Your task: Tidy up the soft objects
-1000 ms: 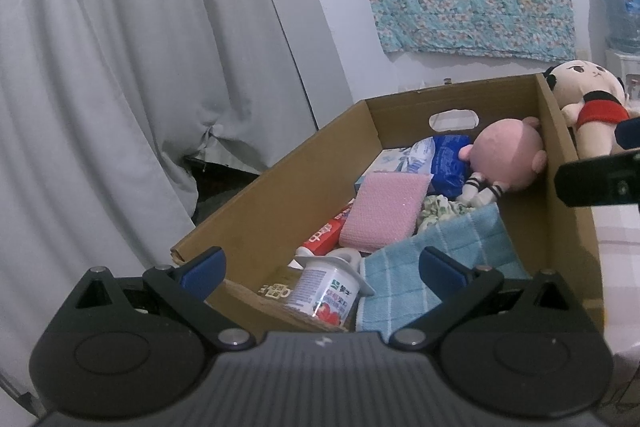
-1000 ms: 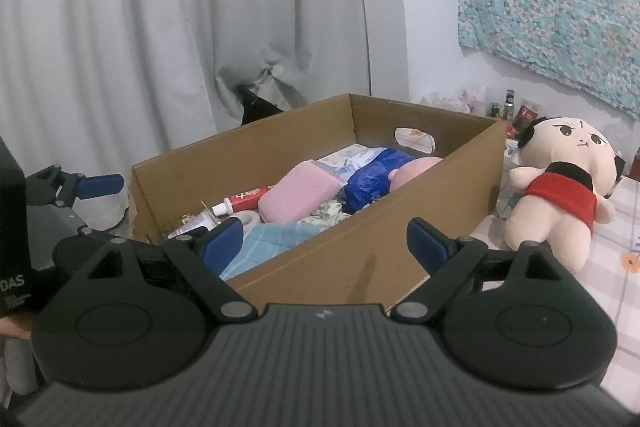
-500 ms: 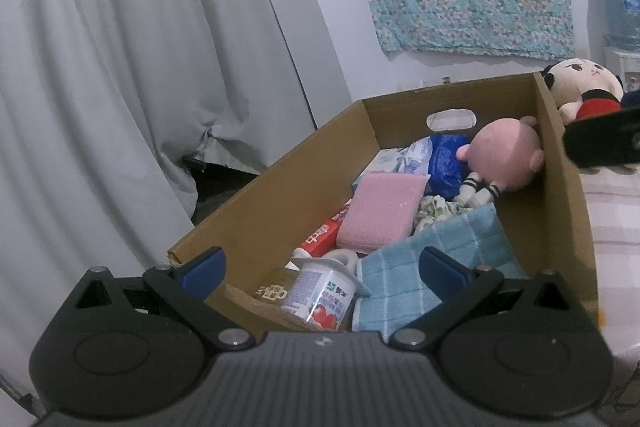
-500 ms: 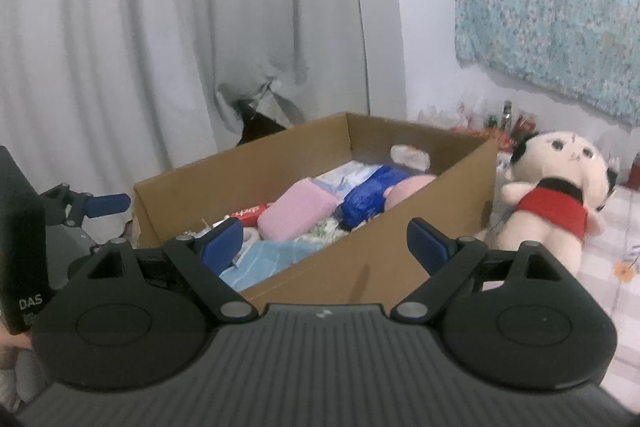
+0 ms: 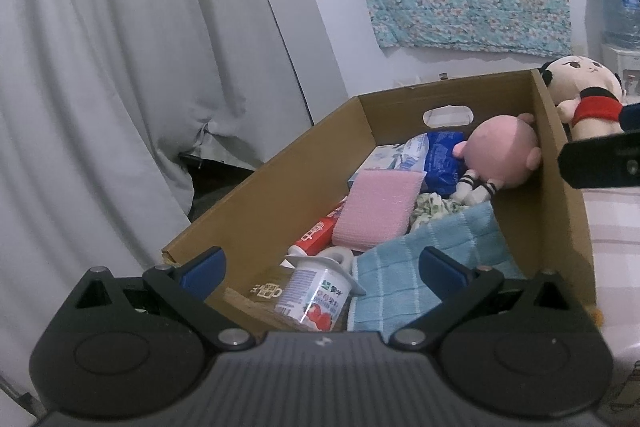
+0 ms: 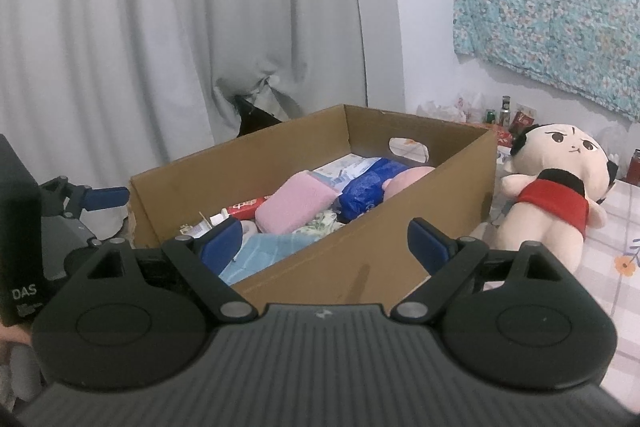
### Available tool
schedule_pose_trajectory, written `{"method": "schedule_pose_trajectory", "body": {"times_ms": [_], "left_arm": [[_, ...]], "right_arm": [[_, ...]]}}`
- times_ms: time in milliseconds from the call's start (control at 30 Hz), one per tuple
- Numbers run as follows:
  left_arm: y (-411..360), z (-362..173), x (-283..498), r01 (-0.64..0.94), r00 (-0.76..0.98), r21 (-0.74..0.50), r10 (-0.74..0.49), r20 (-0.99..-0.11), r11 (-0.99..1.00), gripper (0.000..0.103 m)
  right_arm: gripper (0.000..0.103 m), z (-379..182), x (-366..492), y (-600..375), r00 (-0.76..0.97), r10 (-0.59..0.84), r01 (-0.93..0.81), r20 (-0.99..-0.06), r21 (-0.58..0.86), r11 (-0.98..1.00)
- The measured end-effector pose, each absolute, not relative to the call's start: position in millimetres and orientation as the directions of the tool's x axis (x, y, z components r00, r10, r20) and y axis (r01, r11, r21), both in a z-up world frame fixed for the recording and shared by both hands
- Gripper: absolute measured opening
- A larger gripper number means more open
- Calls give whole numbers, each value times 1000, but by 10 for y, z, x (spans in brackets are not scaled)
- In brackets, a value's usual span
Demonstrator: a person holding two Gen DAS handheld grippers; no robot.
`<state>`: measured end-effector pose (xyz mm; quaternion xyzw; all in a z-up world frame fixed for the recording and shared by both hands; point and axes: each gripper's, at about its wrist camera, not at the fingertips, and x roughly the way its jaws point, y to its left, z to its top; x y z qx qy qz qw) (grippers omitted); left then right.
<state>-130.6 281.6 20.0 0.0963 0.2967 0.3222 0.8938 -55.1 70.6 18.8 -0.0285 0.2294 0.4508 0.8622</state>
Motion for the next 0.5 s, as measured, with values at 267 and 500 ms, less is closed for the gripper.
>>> {"method": "schedule_pose_trajectory", "body": {"times_ms": [267,500], "left_arm": [[2833,211,-1322,-534,608,364,645,-463,763,103],[2811,201,-1297,-529,600,386,655,-460,756,103]], "right_arm": [[90,187,-552,690,497,761,-788,-417,149,597],[90,123,-464,701,475,763,-775,-439,202,599]]}}
